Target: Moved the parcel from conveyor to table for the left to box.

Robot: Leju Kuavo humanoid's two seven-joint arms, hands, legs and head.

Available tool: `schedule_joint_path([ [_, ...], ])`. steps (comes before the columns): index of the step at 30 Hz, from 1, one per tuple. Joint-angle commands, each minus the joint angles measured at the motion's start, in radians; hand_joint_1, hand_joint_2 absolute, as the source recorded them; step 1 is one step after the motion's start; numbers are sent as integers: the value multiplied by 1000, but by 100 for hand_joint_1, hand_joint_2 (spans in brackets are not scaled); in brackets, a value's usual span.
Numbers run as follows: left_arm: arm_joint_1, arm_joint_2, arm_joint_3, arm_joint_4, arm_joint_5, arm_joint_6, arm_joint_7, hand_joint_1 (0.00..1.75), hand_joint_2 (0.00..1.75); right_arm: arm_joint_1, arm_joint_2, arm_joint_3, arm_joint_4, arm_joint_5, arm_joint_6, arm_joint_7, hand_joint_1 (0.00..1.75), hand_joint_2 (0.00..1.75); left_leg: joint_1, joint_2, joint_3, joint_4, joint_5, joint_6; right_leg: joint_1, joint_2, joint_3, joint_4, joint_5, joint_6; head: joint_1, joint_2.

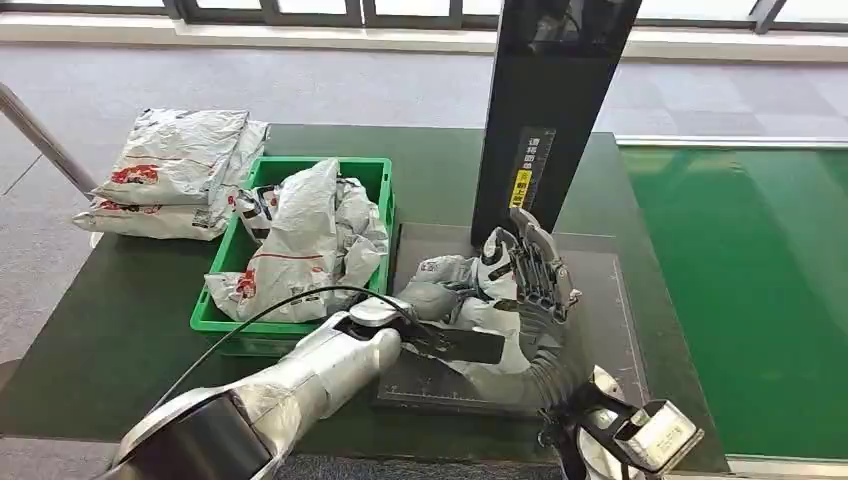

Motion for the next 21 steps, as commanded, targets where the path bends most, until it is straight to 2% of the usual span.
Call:
schedule_joint_path([
  [1,10,25,148,-29,56,322,-103,175,175,10,-45,18,-8,1,-34,2,0,175,1,2,0,0,0,0,1,2,-1,-1,1,-1,0,0],
  [4,40,21,174,-72,46,452,-174,175,175,36,-48,9,-31,-6,-36,2,0,175,0,0,-1,-1,0,0,0,0,-1,-2,1,0,0,0],
  [12,92,14,196,-185,-8,605,-248,175,175,49,-55,-3,-40,-16,-34,2,0,175,1,1,1,-2,-2,-1,1,1,0,-3,-1,-1,0,0],
  [14,92,14,196,-185,-8,605,-248,175,175,49,-55,-3,-40,-16,-34,2,0,175,1,1,3,-4,-2,-1,1,1,2,-5,-1,-1,0,0],
  [17,112,49,206,-315,-79,737,-229,175,175,57,-52,-10,-44,-17,-34,2,0,175,0,2,-1,0,-3,-2,0,2,-3,-1,-1,-1,0,0],
  [21,106,55,215,-331,-82,738,-224,175,175,58,-52,-10,-44,-18,-33,2,0,175,0,2,-2,0,-3,-2,0,2,-4,-1,-1,-1,0,0],
])
